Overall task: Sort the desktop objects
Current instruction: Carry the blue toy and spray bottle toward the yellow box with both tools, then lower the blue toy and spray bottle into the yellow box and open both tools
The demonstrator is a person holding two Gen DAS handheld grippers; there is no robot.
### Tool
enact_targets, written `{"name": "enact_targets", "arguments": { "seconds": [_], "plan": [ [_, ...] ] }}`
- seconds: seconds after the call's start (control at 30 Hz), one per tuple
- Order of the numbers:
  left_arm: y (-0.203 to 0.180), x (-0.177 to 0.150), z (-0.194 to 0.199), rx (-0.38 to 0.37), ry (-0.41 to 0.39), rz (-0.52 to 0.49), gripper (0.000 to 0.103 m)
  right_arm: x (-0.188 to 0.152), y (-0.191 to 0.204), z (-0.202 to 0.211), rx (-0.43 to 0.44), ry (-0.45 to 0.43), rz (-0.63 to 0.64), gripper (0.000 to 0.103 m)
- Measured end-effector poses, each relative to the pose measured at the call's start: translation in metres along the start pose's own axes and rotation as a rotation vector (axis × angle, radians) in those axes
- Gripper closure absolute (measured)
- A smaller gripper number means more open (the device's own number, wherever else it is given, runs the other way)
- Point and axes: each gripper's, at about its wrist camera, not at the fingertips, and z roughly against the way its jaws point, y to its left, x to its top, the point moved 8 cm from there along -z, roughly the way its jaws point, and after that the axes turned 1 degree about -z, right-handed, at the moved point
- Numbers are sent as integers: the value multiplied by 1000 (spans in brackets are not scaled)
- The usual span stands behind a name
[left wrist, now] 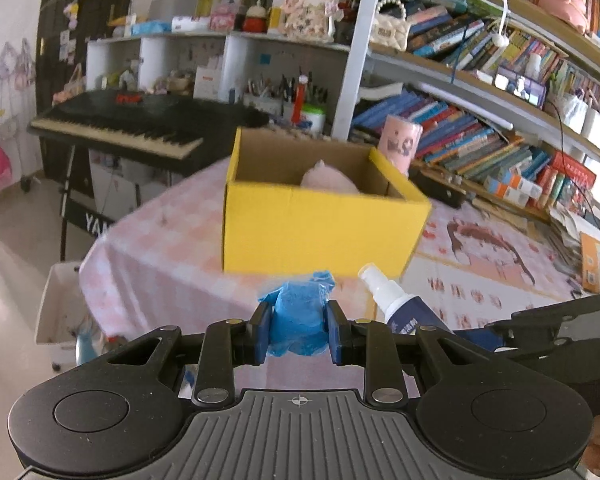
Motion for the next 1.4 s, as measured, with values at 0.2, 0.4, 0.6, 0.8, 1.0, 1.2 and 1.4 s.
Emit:
{"name": "enact_targets", "arguments": {
  "seconds": [0.2, 0.4, 0.6, 0.8, 1.0, 1.2, 1.4],
  "plan": [
    [-1, 49, -26, 15, -73, -11, 76, 60, -14, -5, 28, -99, 6, 73],
    [-3, 91, -55, 48, -126, -20, 76, 115, -35, -15, 42, -170, 31, 73],
    [-5, 120, -83, 86, -156, -17, 76, 156, -62, -35, 39, -199, 42, 73],
    [-7, 134, -118, 126, -128, -22, 76, 173, -86, -70, 28, -172, 71, 73],
    [-12, 136, -156, 157, -72, -66, 76, 174, -94, -111, 38, -89, 182, 73],
    [-15, 123, -187, 167, 24, -101, 76, 161, -95, -145, 79, 46, 324, 73],
    [-17, 109, -203, 170, 92, -116, 76, 155, -95, -162, 91, 138, 394, 73]
  ]
}}
